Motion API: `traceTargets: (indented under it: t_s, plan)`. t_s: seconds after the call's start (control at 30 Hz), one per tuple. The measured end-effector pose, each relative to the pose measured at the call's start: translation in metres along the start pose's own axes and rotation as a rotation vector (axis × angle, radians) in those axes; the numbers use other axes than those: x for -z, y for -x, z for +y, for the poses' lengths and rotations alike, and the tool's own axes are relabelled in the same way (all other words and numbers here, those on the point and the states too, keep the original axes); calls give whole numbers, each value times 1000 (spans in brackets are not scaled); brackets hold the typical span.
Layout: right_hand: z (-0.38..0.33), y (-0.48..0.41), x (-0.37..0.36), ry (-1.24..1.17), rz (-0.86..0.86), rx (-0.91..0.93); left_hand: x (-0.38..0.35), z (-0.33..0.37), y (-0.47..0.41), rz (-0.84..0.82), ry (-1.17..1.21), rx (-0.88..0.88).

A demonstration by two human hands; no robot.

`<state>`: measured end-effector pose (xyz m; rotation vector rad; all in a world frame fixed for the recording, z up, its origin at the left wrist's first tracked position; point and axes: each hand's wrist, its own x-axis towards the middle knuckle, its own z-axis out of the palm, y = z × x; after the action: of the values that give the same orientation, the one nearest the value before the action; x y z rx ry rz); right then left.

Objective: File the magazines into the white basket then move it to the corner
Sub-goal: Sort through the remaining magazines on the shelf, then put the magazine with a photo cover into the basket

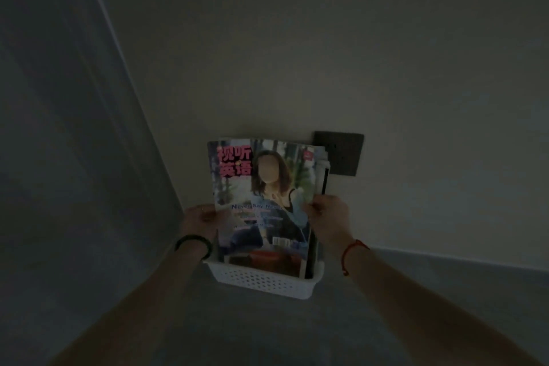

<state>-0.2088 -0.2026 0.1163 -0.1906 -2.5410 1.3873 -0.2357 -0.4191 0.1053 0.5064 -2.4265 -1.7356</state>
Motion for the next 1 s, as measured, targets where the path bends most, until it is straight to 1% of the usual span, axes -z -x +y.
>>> traceTargets:
  t_s: [0.07, 0.17, 0.27, 0.43, 0.5, 0.57, 0.63, 0.7, 0.77, 0.9, 1.0]
  plan:
    - [18, 0, -12, 28, -13, -54, -6, -19, -5, 12, 8, 42]
    - [41, 0, -23, 62, -22, -157, -13, -38, -9, 31, 33, 55]
    - [53, -3, -28, 71, 8, -214, -14, -42, -13, 50, -28, 62]
    - [53, 3, -20, 43, -1, -222, -15, -29, 7, 53, -97, -4]
    - [58, 14, -9, 5, 26, -222, -19, -22, 25, 28, -68, -13]
    - [70, 30, 8, -39, 22, -221, -26, -17, 48, -32, 5, -19]
    - [89, 51, 31, -150, 34, -252, -37, -13, 74, -104, 42, -54]
    - [113, 75, 63, -248, 66, -305, -56, -9, 100, -199, 43, -83]
    - [139, 102, 102, -294, 122, -359, -83, -6, 126, -302, 45, -69]
    - [192, 161, 193, -279, 259, -432, -161, -6, 188, -466, 48, -29]
    - [233, 206, 262, -227, 313, -503, -229, -9, 246, -605, 25, -19]
